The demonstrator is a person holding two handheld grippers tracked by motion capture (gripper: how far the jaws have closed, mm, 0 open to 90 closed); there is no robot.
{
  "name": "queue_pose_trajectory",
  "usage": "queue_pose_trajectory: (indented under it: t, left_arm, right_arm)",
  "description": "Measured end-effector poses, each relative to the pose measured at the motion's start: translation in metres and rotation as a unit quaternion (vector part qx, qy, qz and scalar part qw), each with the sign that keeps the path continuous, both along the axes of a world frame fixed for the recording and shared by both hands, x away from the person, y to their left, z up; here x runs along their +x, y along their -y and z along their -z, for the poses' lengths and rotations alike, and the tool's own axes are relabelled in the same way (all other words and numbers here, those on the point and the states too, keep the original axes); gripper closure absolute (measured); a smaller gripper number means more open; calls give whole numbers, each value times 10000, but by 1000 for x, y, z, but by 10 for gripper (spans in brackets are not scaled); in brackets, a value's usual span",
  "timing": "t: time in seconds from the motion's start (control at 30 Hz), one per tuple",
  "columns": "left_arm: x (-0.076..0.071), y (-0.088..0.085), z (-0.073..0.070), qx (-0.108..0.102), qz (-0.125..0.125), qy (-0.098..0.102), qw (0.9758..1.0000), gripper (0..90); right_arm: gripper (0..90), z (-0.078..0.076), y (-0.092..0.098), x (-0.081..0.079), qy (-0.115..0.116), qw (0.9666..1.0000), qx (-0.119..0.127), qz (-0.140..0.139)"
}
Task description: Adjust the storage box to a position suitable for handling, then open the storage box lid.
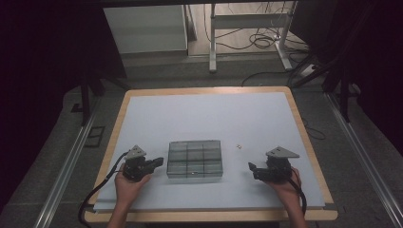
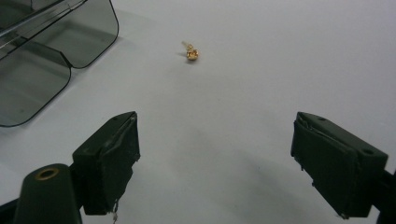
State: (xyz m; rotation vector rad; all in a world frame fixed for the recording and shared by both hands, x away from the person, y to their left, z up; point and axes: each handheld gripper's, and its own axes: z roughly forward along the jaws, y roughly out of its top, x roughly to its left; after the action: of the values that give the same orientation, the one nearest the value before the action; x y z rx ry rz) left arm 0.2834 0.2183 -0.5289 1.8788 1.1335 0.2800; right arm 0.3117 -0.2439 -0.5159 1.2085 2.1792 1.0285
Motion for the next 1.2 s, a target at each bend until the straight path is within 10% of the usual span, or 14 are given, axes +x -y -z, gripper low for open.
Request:
queue_pose_trajectory:
  t: [1.2]
  left_arm:
    - [-37,-3,-17,49,433,-144,9989,900]
  right_arm:
    - [146,1,-2,-2,66,10000,60,-24]
